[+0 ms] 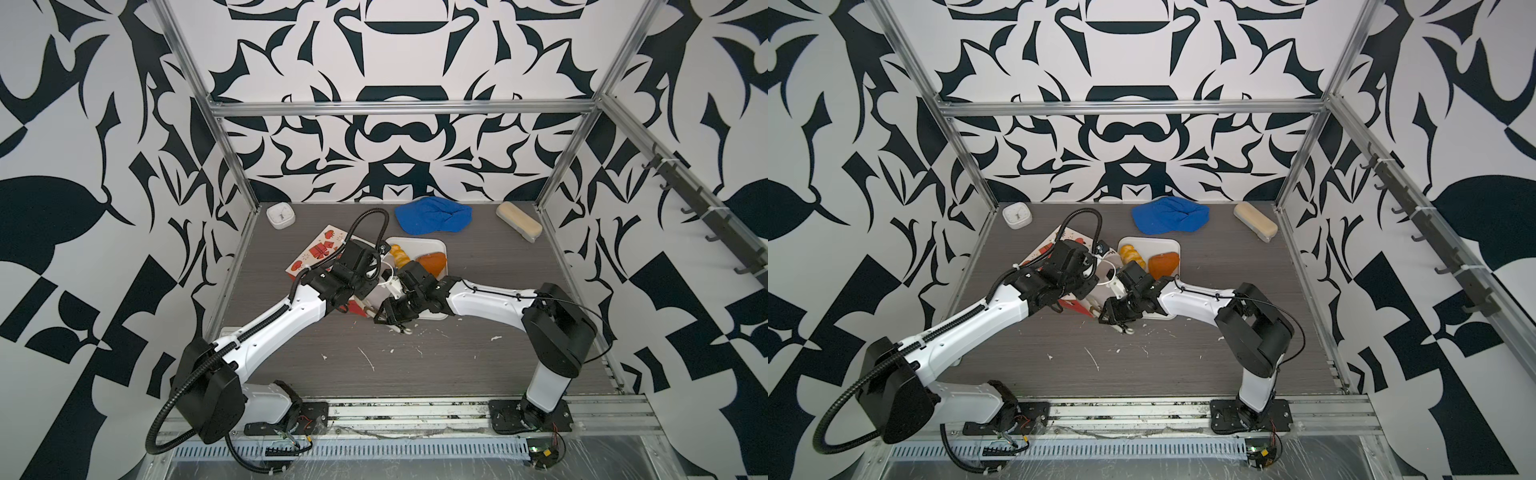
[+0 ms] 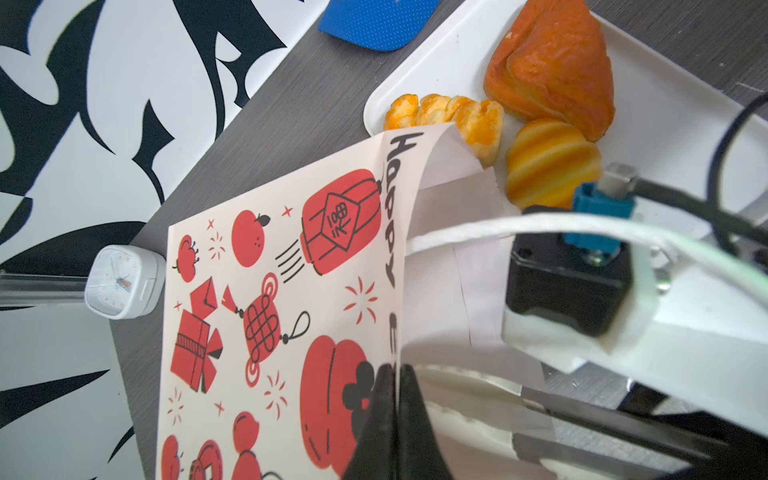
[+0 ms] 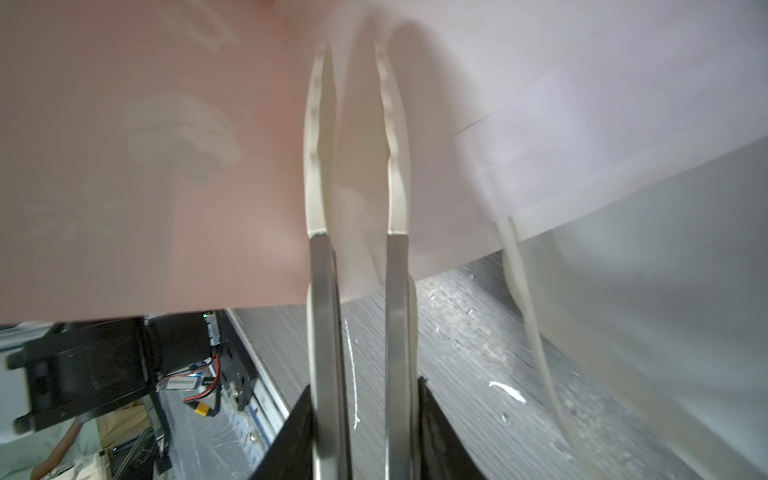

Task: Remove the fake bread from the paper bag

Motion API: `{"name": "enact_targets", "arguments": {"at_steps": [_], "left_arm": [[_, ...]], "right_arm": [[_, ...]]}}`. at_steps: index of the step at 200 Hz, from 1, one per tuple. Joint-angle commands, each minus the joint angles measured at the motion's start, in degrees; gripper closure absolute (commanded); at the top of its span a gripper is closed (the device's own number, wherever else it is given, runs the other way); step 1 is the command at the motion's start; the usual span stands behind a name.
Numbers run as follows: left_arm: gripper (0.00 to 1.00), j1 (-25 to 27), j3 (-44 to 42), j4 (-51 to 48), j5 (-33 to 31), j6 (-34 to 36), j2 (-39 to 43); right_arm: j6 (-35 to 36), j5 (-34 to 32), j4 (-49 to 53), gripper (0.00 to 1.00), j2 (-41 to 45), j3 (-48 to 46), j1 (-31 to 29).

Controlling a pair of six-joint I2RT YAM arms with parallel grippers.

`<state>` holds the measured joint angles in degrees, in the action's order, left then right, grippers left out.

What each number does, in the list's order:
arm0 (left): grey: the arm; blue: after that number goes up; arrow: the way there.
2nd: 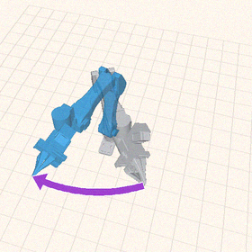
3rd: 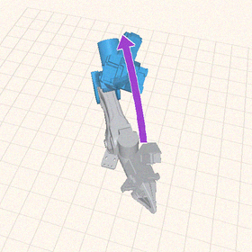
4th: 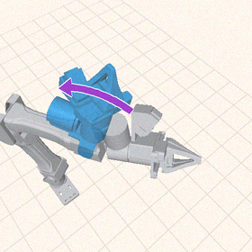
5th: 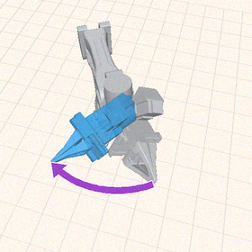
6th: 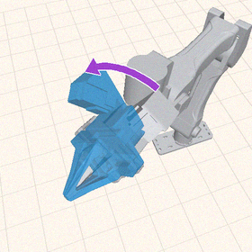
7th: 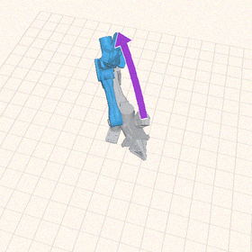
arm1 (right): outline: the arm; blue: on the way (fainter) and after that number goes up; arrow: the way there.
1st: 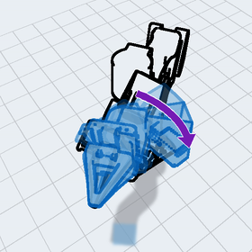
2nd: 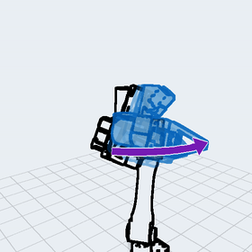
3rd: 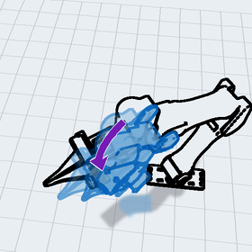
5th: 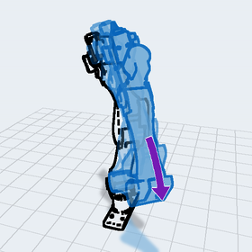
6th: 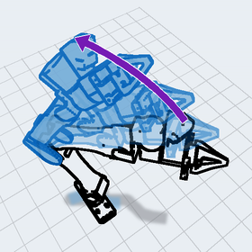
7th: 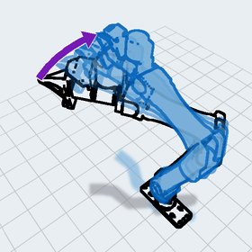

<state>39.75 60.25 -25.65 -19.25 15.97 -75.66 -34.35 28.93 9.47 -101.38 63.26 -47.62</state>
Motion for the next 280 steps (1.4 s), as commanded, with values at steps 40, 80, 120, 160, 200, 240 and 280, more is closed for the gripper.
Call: {"name": "enact_targets", "arguments": {"at_steps": [40, 80, 120, 160, 200, 240, 280], "left_arm": [[1.00, 0.1, -3.7, 0.9, 0.8, 1.3, 6.4], [1.00, 0.1, -4.4, 2.0, 1.2, 0.4, 7.1], [1.00, 0.1, -4.9, 2.3, 1.3, 0.0, 7.3], [1.00, 0.2, -4.7, 2.7, 1.7, 0.0, 6.8], [1.00, 0.2, -4.6, 2.9, 2.3, 0.0, 6.6], [1.00, 0.2, -4.6, 3.0, 2.5, 0.0, 6.5], [1.00, 0.2, -4.6, 3.3, 3.3, -0.1, 6.0]], "right_arm": [[-0.3, -6.9, -5.3, 0.60, 3.0, 1.0, 0.1], [-1.4, -8.0, -7.8, 0.59, 0.9, 1.8, 0.3], [-0.6, -9.6, -8.3, 0.59, 1.9, 1.4, 0.4], [-0.2, -11.1, -8.0, 0.58, 1.9, 1.3, 0.6], [-0.5, -10.5, -9.4, 0.56, 0.9, 2.3, 1.8], [-2.6, -6.4, -12.9, 0.54, 0.4, 1.7, 3.7], [-2.1, -5.2, -12.0, 0.52, -2.2, 3.9, 4.1]]}}
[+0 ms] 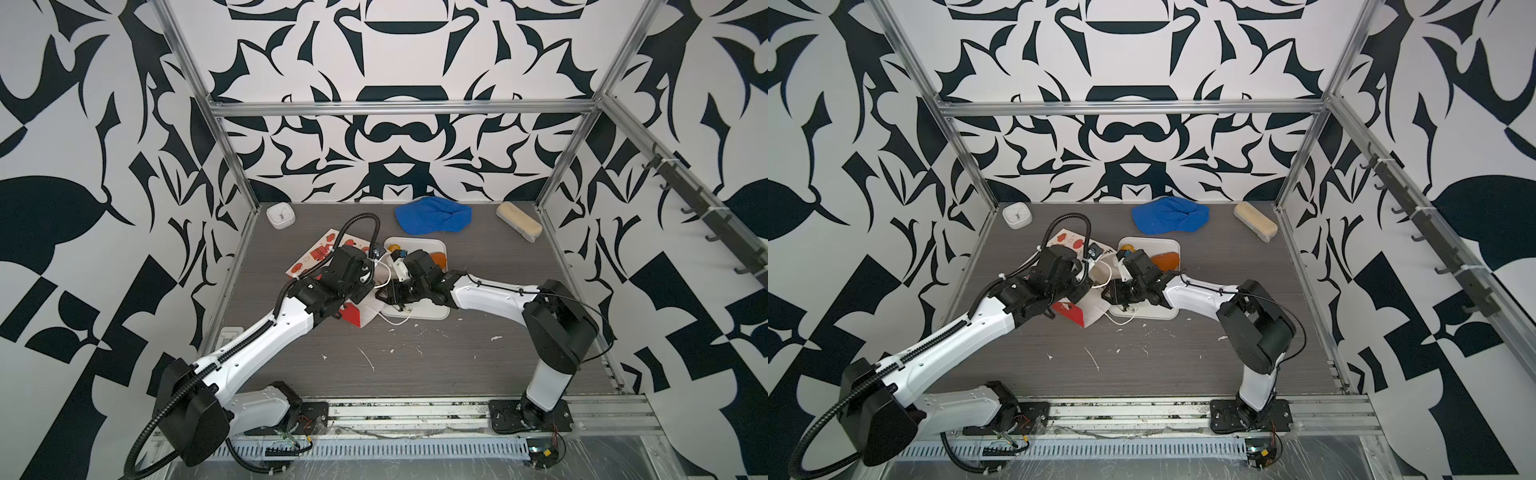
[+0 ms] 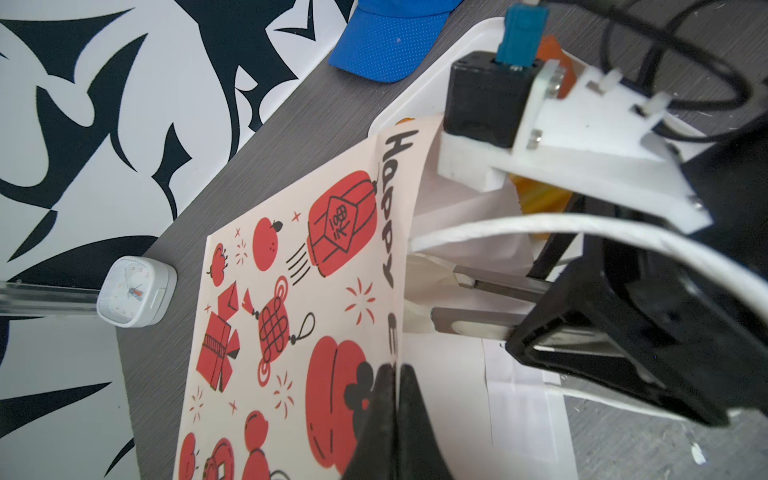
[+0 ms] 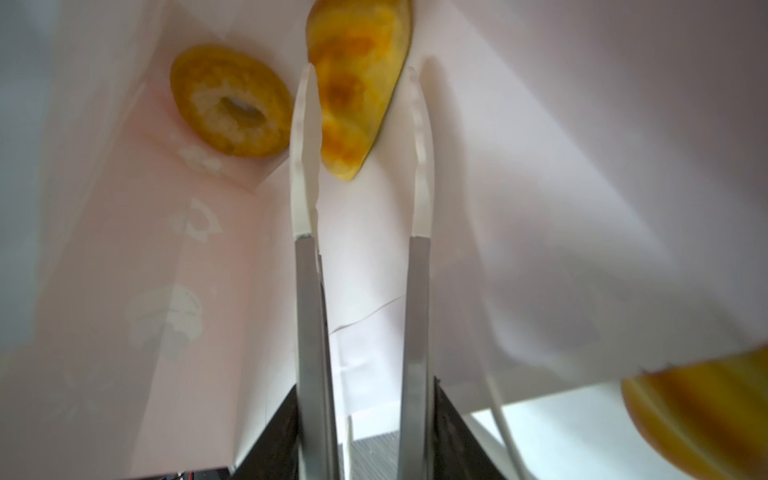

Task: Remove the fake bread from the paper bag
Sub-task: 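Close the tongs with the right gripper on the striped yellow bread, then pull the gripped striped bread up out of the bag mouth with the tongs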

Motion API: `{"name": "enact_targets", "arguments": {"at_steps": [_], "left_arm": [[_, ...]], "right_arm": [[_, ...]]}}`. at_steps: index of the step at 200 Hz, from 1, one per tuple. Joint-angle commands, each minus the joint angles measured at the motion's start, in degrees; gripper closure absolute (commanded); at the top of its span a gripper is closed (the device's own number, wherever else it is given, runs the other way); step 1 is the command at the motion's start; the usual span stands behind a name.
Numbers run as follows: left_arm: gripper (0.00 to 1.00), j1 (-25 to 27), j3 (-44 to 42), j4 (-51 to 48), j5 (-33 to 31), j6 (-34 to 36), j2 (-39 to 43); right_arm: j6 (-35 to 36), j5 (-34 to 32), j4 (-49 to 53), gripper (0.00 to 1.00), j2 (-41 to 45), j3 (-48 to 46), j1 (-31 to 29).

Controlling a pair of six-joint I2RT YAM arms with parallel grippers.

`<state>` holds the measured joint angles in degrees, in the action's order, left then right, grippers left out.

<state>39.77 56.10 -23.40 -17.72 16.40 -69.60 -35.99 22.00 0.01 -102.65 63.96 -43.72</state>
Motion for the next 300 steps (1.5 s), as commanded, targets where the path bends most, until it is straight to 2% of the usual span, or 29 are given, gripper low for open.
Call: {"name": "enact_targets", "arguments": {"at_steps": [1, 86, 194, 236, 260, 282, 300], "left_arm": [[1.00, 0.1, -0.3, 1.0, 1.8, -0.5, 0.0], [1.00, 0.1, 0.0, 1.8, 2.3, -0.7, -0.9], [1.00, 0.1, 0.0, 2.0, 2.4, -0.7, -0.9], [1.00, 0.1, -0.1, 2.3, 2.2, -0.8, -0.8], [1.00, 0.1, -0.1, 2.3, 2.0, -0.7, -0.6], [1.00, 0.1, -0.1, 2.2, 1.9, -0.8, -0.2], [1.00, 0.1, -0.4, 2.2, 1.8, -0.9, 0.1]], "right_arm": [[-0.4, 1.7, -2.5, 0.52, -1.0, 3.3, 0.2], [-1.6, 8.9, -4.1, 0.51, -4.6, 6.8, 0.2], [-0.5, 10.2, 1.0, 0.51, -8.7, 10.5, 0.1], [0.0, 10.6, 2.0, 0.57, -9.3, 10.7, 0.1], [0.3, 10.3, 2.4, 0.65, -9.1, 10.6, 0.1], [0.5, 10.0, 2.5, 0.77, -8.2, 10.2, 0.1], [0.7, 9.7, 2.6, 0.81, -6.9, 9.8, 0.2]]}}
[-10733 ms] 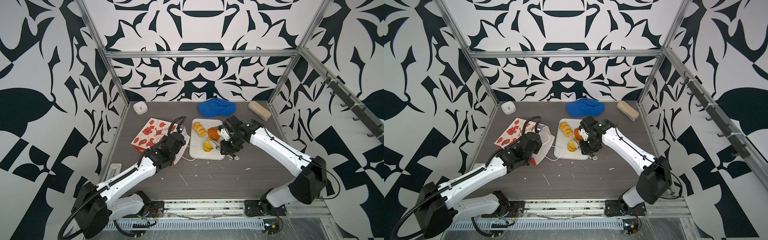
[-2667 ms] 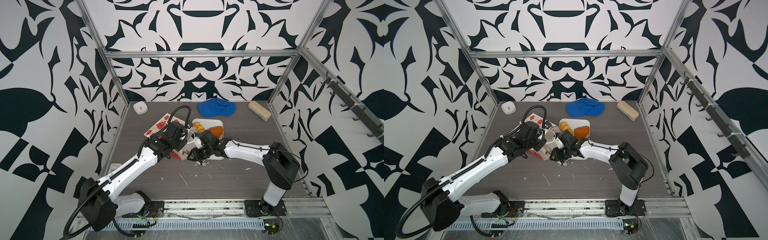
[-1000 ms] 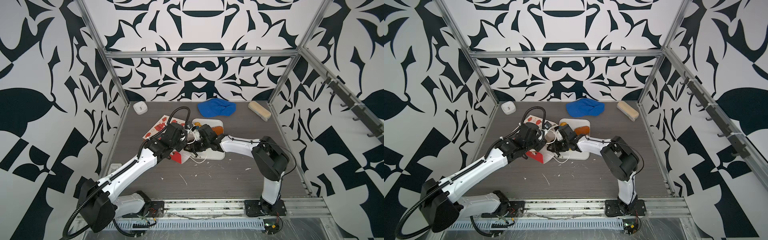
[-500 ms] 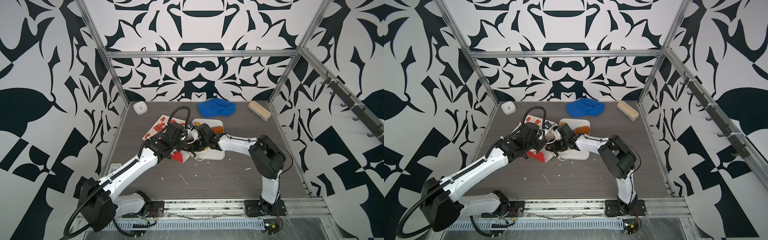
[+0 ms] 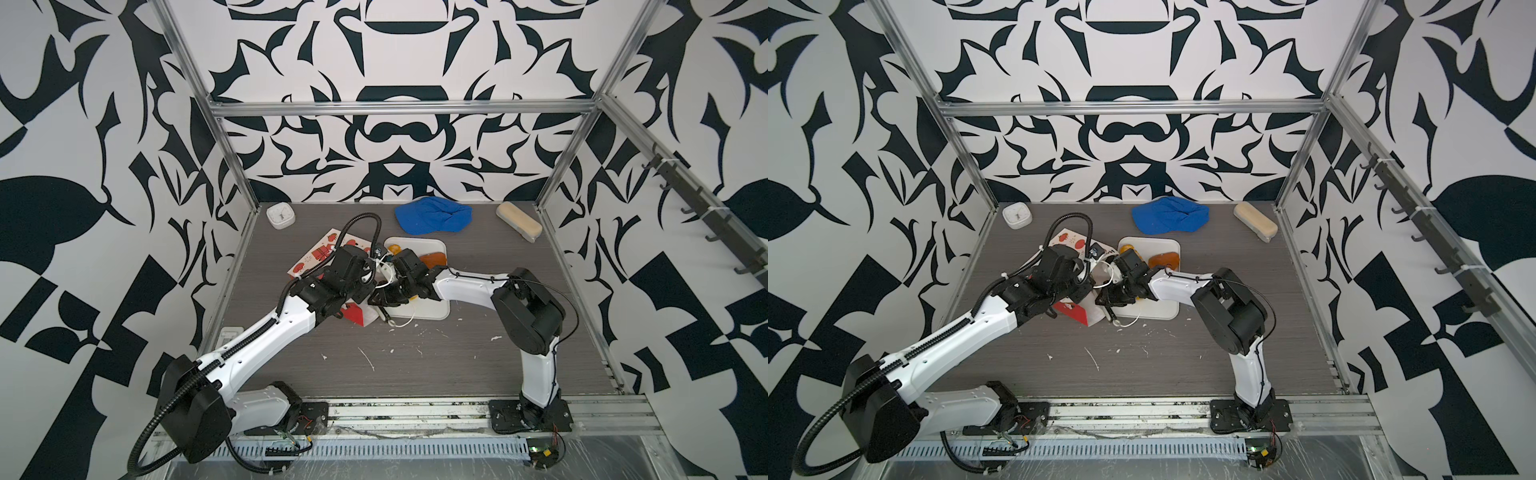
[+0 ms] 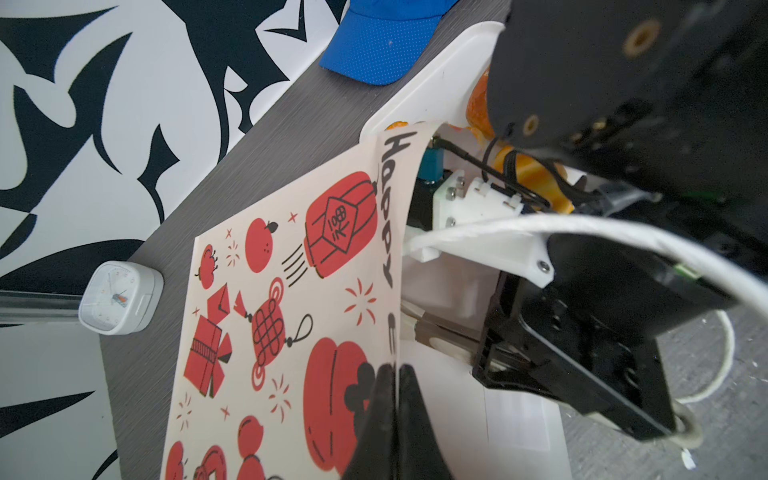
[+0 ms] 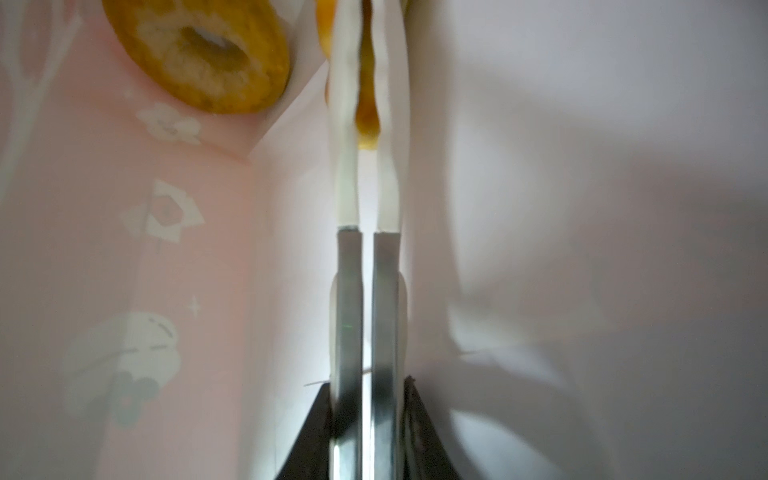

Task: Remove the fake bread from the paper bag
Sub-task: 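Pull the gripped striped bread up out of the bag mouth with the tongs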

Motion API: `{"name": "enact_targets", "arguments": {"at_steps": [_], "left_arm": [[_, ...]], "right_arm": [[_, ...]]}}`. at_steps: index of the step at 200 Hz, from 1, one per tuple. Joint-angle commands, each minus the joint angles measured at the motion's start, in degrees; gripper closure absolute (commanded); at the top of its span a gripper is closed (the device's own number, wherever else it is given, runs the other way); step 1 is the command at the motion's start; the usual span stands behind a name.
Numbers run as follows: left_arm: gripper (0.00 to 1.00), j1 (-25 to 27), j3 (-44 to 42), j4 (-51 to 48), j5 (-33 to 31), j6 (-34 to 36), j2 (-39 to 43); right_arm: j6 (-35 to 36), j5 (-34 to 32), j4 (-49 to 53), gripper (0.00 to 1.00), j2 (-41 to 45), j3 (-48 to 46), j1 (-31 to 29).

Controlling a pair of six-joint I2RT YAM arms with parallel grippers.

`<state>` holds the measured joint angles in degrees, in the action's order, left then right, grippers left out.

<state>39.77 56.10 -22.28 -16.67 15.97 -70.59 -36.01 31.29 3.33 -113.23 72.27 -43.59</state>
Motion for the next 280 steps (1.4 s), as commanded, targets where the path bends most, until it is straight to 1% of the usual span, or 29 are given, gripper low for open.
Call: {"name": "enact_targets", "arguments": {"at_steps": [1, 75, 141, 189, 252, 280], "left_arm": [[1.00, 0.1, -0.4, 1.1, 0.8, -0.4, 1.1], [1.00, 0.1, -0.4, 1.6, -0.9, -0.5, 0.6], [1.00, 0.1, -0.9, 3.6, -4.7, -0.5, 0.5], [1.00, 0.1, -0.8, 3.5, -5.5, -0.4, -0.4], [1.00, 0.1, -0.6, 3.5, -7.6, -0.7, -1.8], [1.00, 0.0, -0.1, 3.4, -8.7, -1.4, -2.0]], "right_arm": [[0.8, 0.4, -0.7, 0.81, 3.6, 1.5, 0.1], [1.6, 1.1, 1.7, 0.86, 9.3, -0.5, 0.4], [3.1, 2.1, 6.5, 0.89, 16.7, -6.7, 2.4], [2.3, 3.9, 7.6, 0.90, 21.3, -10.2, 3.9], [1.5, 9.6, 7.7, 0.90, 27.7, -14.6, 5.2], [3.9, 10.9, 11.1, 0.90, 32.1, -16.6, 5.4]]}}
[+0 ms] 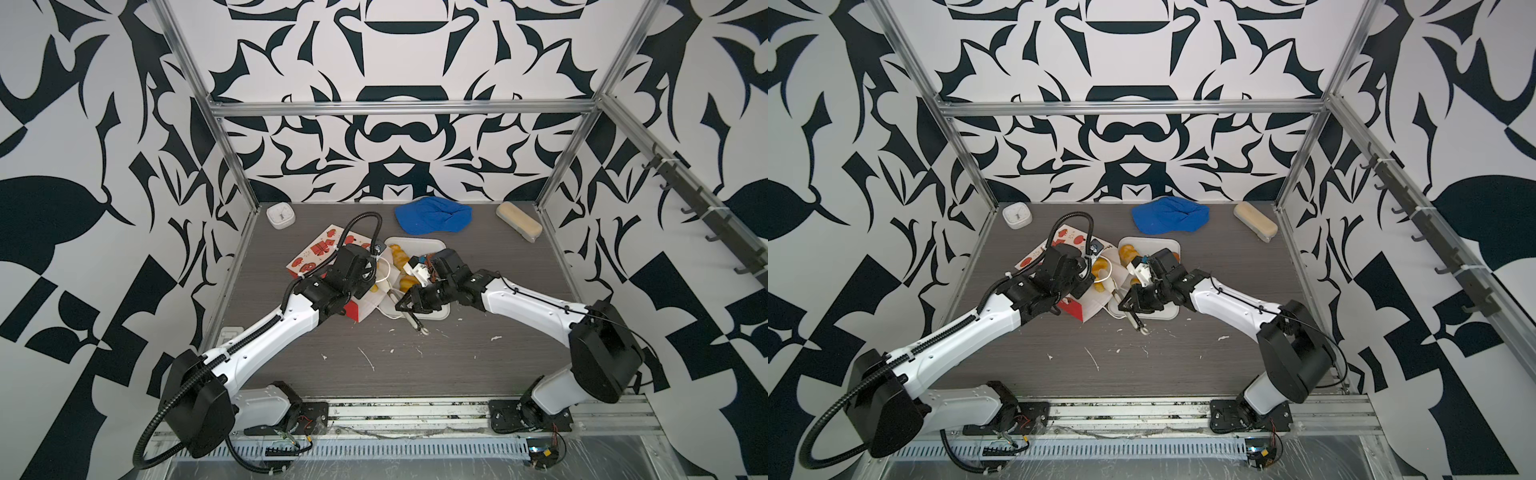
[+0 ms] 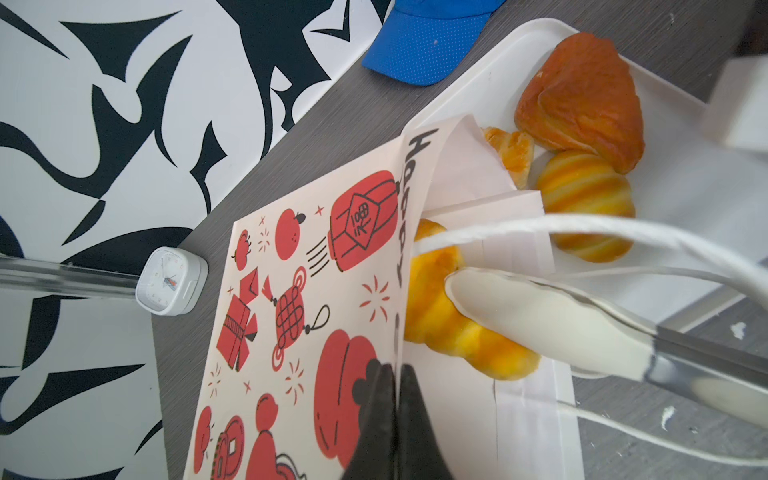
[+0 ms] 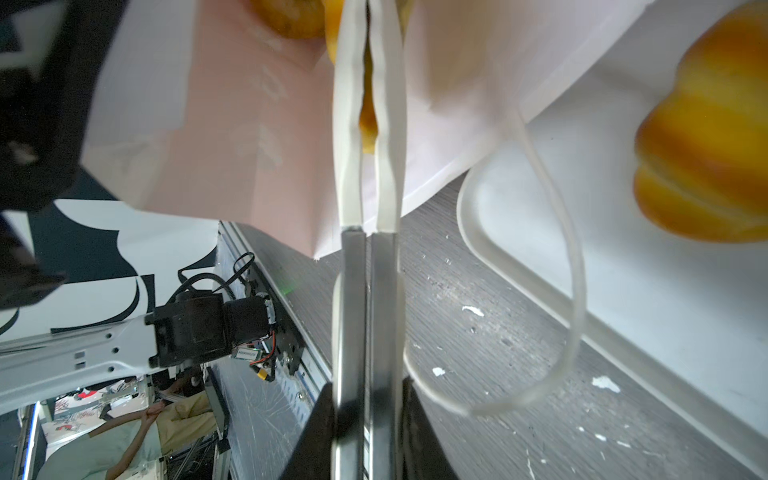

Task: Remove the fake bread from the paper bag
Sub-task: 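Pull the gripped striped bread up out of the bag mouth with the tongs, then carry the striped bread in the tongs over the white tray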

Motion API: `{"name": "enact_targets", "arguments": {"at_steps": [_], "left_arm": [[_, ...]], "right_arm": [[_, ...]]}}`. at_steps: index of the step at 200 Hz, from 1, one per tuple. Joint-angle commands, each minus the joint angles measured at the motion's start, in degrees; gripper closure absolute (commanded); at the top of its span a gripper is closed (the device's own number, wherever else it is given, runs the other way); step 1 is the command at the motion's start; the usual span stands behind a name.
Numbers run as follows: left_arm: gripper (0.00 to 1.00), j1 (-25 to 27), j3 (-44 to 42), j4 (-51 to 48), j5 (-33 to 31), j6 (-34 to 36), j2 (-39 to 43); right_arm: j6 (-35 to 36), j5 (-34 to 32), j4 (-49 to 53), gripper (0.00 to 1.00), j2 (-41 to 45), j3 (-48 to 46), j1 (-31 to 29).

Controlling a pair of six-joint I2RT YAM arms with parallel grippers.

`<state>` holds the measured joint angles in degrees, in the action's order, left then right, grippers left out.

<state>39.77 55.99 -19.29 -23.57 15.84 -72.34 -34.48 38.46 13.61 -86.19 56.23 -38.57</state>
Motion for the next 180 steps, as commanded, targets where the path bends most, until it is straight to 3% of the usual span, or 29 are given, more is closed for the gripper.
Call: {"name": "enact_targets", "arguments": {"at_steps": [1, 115, 180], "left_arm": [[1.00, 0.0, 0.1, 0.3, -1.9, -1.4, -0.2], [1.00, -1.6, 3.0, -1.3, -6.7, -4.8, -3.4], [1.00, -3.3, 4.1, -3.7, -8.3, -6.1, -3.0]], "right_arm": [[2.5, 3.8, 1.0, 0.90, 5.2, -0.6, 0.3], [6.9, 2.5, 10.3, 0.91, 24.0, -9.0, 1.5], [7.6, -5.9, 15.3, 0.91, 31.1, -11.9, 3.8]]}}
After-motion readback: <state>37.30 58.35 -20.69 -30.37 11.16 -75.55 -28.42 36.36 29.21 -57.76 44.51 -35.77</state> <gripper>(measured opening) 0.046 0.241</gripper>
